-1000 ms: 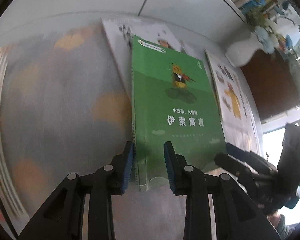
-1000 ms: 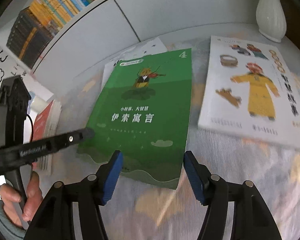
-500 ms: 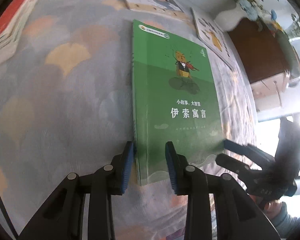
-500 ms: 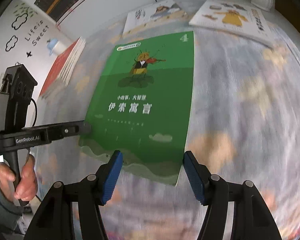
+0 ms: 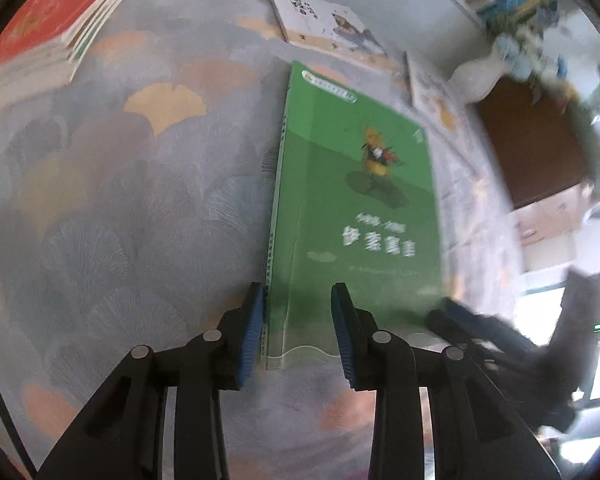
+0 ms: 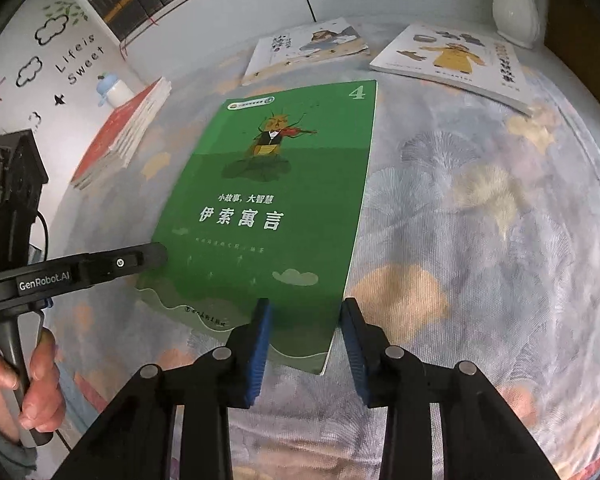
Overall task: Organize books
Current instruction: 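Lift the green book with the right tool and flip it cover-up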
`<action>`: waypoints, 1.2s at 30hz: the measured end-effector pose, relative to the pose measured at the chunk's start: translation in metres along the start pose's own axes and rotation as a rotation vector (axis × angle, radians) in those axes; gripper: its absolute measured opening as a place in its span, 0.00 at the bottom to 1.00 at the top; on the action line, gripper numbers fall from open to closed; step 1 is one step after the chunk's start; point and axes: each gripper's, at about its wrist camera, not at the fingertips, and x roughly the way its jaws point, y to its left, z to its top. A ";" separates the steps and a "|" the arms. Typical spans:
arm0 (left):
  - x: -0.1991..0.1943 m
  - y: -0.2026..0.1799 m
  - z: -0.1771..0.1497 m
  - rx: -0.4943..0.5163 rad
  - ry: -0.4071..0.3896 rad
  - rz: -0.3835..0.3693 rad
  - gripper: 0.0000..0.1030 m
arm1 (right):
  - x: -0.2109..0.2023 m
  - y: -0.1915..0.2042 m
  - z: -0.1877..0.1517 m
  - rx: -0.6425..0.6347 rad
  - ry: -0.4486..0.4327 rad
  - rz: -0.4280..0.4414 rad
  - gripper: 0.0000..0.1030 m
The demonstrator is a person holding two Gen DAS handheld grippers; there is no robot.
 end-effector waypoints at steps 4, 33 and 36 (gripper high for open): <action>-0.031 0.007 -0.002 -0.107 -0.073 -0.300 0.29 | -0.003 -0.015 -0.003 0.054 -0.011 0.069 0.35; 0.012 -0.002 0.013 -0.348 0.018 -0.467 0.12 | 0.018 -0.086 -0.014 0.548 0.068 0.668 0.55; 0.012 0.001 0.013 -0.328 0.032 -0.436 0.11 | 0.022 -0.085 -0.002 0.559 0.027 0.651 0.53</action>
